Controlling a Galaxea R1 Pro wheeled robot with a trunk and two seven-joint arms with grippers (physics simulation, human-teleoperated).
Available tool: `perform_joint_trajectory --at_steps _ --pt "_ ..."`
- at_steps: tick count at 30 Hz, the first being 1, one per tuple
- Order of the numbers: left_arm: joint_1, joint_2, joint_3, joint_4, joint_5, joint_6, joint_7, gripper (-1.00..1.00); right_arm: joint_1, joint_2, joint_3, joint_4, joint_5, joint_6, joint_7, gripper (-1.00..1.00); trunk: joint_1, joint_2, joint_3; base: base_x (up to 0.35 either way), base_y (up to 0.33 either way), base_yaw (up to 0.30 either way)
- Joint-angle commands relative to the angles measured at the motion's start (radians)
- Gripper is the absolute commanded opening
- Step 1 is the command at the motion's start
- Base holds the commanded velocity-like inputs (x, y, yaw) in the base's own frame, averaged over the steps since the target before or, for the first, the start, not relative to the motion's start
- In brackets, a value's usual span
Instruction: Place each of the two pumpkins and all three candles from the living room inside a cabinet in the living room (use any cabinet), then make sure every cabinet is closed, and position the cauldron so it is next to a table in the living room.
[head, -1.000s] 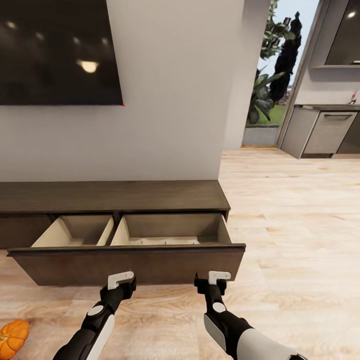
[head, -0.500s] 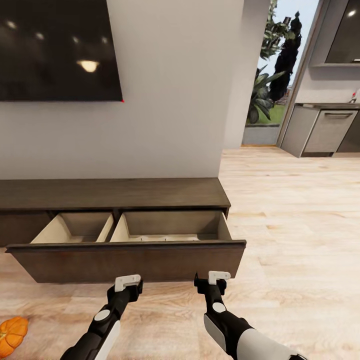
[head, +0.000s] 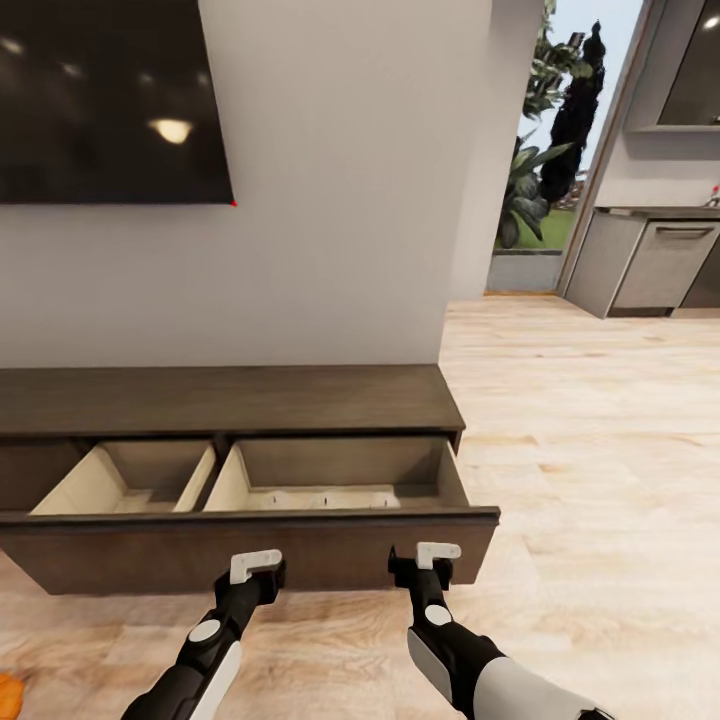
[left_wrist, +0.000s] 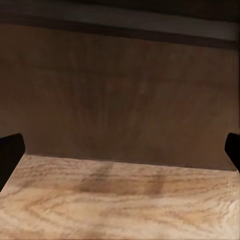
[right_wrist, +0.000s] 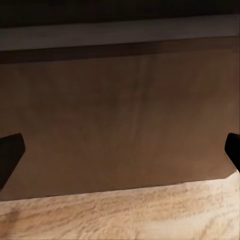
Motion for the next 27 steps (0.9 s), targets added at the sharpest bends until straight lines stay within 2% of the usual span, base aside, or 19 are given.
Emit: perform_joint_trajectory --at_steps 1,7,14,17,27 --pt "0.0 0.0 0.0 0.0 0.0 0.0 0.0 1.0 0.0 0.0 0.0 0.0 0.0 0.0 0.0 1.0 0.0 0.0 0.0 0.1 -0.048 0.0" --pt "0.0 0.0 0.0 0.0 -0.002 -0.002 0.0 1.0 0.0 0.0 0.0 0.0 -0.001 0.0 0.0 1.0 0.0 0.0 0.0 0.029 -0.014 0.0" --pt "-0.001 0.0 -0.001 0.0 -0.002 -0.002 0.0 1.0 0.0 0.0 0.0 0.0 0.001 -0.001 0.0 1.0 0.026 -0.048 -0.022 0.001 -0.001 0.0" --pt "0.0 0.0 -0.001 0.0 -0.002 -0.002 0.0 1.0 0.0 0.0 0.0 0.0 0.001 -0.002 0.0 1.0 0.028 -0.049 -0.034 0.0 0.0 0.0" --pt "0.0 0.0 0.001 0.0 -0.002 -0.001 0.0 1.0 0.0 0.0 0.001 0.0 0.001 -0.002 0.0 1.0 0.028 -0.049 -0.034 0.051 0.0 0.0"
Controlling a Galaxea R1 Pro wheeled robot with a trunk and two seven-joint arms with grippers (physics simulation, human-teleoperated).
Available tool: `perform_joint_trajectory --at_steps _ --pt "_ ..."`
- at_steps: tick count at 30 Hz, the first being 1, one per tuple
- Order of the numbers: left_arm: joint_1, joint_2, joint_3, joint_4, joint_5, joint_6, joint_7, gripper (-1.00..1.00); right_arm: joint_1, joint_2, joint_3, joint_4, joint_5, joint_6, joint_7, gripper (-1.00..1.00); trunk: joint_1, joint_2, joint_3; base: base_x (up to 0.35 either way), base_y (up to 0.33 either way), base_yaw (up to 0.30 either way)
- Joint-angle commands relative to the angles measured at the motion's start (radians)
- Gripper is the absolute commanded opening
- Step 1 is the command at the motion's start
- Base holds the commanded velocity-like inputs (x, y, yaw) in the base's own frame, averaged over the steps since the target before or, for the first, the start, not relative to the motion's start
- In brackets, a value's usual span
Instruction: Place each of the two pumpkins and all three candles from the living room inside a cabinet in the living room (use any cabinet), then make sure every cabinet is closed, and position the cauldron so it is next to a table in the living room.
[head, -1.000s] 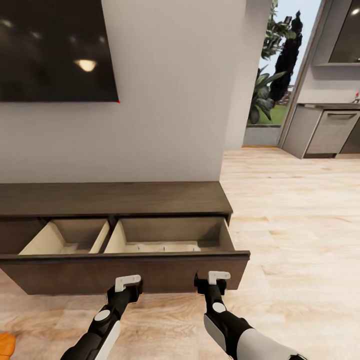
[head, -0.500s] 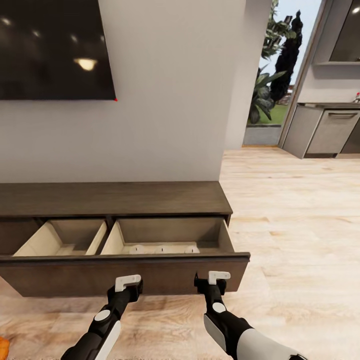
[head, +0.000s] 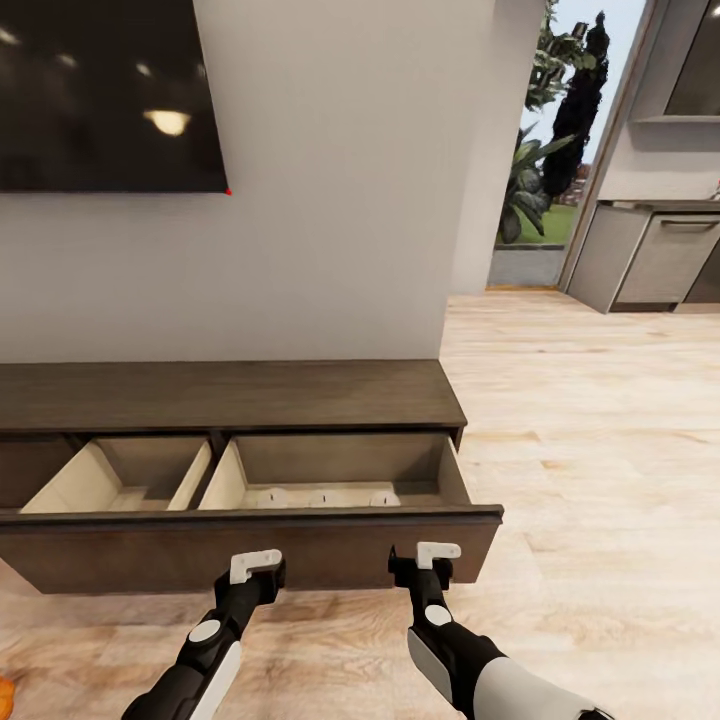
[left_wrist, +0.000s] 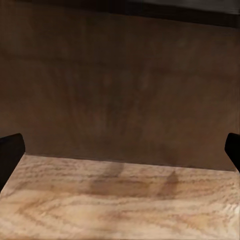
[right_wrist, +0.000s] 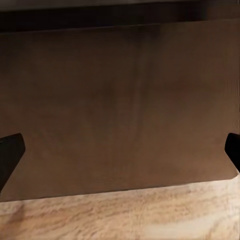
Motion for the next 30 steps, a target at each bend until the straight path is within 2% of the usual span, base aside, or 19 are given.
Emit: perform_joint_trajectory --at_steps 1,10,30 --pt "0.0 0.0 0.0 0.0 0.0 0.0 0.0 1.0 0.0 0.0 0.0 0.0 0.0 0.0 0.0 1.0 0.0 0.0 0.0 0.251 0.0 0.0" --pt "0.0 0.0 0.0 0.0 0.0 0.0 0.0 1.0 0.0 0.0 0.0 0.0 0.0 -0.008 0.0 1.0 0.0 0.0 0.0 0.154 0.0 0.0" --pt "0.0 0.001 0.0 0.0 0.001 0.001 0.0 1.0 0.0 0.0 0.001 0.0 -0.001 -0.029 0.0 1.0 0.0 0.0 0.0 0.251 0.0 0.0"
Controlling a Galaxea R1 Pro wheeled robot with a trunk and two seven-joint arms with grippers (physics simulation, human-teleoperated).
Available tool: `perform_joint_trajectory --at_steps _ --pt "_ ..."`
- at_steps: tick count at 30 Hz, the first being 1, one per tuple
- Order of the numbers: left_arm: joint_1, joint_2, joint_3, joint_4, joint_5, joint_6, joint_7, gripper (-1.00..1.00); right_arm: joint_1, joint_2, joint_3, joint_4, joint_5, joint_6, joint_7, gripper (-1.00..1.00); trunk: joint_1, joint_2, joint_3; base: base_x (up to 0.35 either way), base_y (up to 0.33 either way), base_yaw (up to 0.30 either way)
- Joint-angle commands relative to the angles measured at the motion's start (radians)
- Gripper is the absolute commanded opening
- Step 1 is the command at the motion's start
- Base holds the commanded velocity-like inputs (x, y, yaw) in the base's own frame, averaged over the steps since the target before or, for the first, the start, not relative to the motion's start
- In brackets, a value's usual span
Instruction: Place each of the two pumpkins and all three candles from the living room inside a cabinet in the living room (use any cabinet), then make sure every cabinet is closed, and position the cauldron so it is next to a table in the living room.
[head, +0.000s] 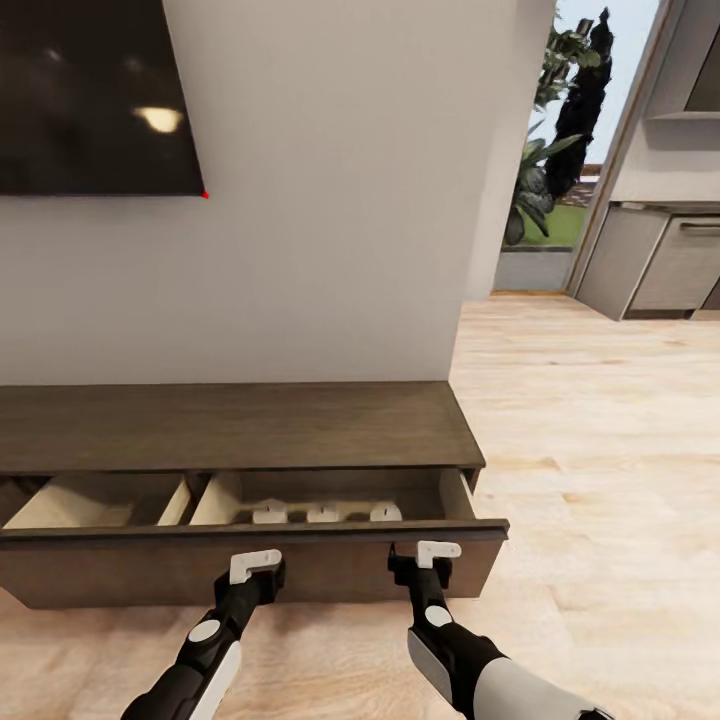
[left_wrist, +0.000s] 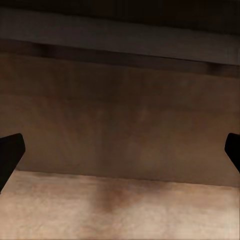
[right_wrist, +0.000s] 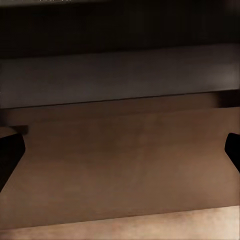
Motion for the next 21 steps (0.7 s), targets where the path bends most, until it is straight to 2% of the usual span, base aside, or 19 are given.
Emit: perform_joint_trajectory --at_steps 1,15,21 --pt "0.0 0.0 0.0 0.0 0.0 0.0 0.0 1.0 -0.001 0.0 -0.004 0.0 0.0 -0.002 -0.001 1.0 0.0 0.0 0.0 0.29 0.0 0.0" --pt "0.0 0.0 0.0 0.0 0.0 0.0 0.0 1.0 -0.001 0.0 -0.004 0.0 0.001 -0.002 -0.001 1.0 0.0 0.0 0.0 0.266 0.0 0.0" --pt "0.0 0.0 0.0 0.0 -0.001 0.0 0.0 1.0 -0.001 0.0 -0.004 0.0 0.0 -0.002 -0.001 1.0 0.0 0.0 0.0 0.192 0.0 0.0"
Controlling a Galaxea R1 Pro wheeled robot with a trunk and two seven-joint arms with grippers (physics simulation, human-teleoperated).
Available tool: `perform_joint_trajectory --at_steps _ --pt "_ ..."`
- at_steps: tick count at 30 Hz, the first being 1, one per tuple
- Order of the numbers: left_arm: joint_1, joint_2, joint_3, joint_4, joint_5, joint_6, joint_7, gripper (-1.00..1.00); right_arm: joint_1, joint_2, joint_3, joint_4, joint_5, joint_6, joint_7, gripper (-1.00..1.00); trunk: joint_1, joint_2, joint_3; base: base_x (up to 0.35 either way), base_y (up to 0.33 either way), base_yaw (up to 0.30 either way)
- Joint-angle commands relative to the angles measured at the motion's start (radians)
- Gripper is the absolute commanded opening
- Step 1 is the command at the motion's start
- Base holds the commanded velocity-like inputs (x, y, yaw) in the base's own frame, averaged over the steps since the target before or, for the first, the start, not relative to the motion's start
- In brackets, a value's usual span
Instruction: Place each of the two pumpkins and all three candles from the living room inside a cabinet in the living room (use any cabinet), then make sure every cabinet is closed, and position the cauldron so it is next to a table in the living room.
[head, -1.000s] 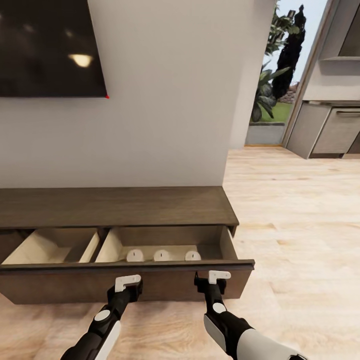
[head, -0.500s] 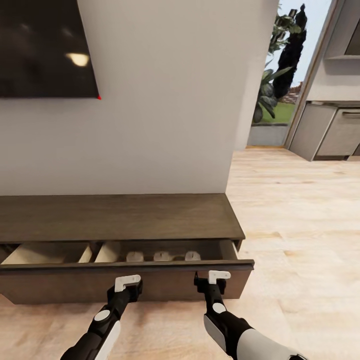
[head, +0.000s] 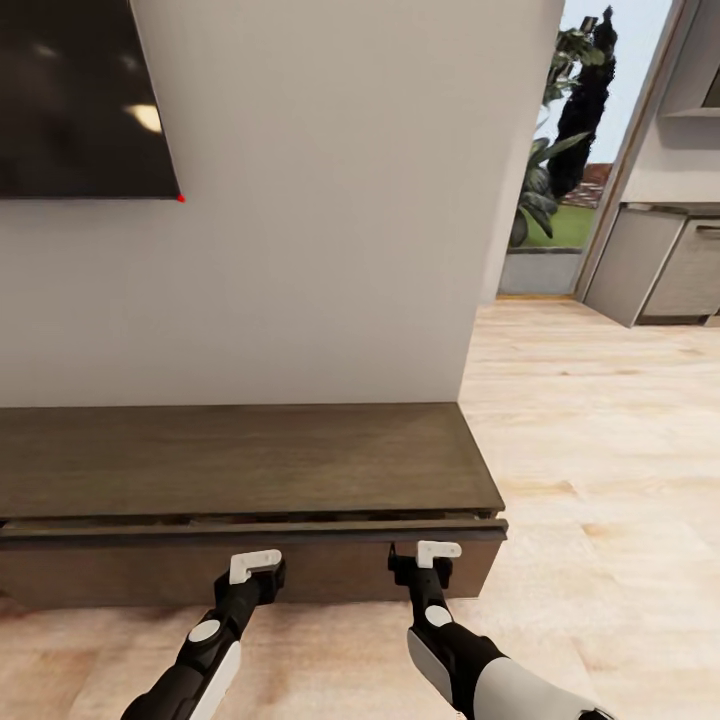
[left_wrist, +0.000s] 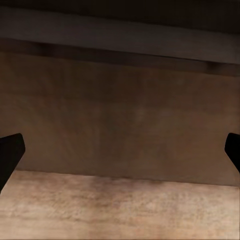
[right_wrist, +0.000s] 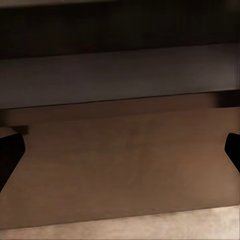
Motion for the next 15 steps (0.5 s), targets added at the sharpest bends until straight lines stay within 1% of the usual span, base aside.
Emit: perform_joint_trajectory --at_steps 1,4,10,15 --pt "0.0 0.0 0.0 0.0 0.0 0.0 0.0 1.0 -0.001 0.0 -0.002 0.0 0.001 -0.001 -0.001 1.0 0.0 0.0 0.0 0.205 0.0 0.0" --pt "0.0 0.0 -0.001 0.0 0.0 0.0 0.0 1.0 0.0 0.0 -0.002 0.0 0.001 -0.001 -0.001 1.0 0.0 0.0 0.0 0.144 0.0 0.0" --pt "0.0 0.0 -0.001 0.0 0.0 0.0 0.0 1.0 -0.001 0.0 -0.002 0.0 0.001 -0.001 -0.001 1.0 0.0 0.0 0.0 0.063 0.0 0.0" --pt "0.0 0.0 -0.001 0.0 0.0 0.0 0.0 1.0 -0.001 0.0 -0.002 0.0 0.001 -0.001 -0.001 1.0 0.0 0.0 0.0 0.009 0.0 0.0"
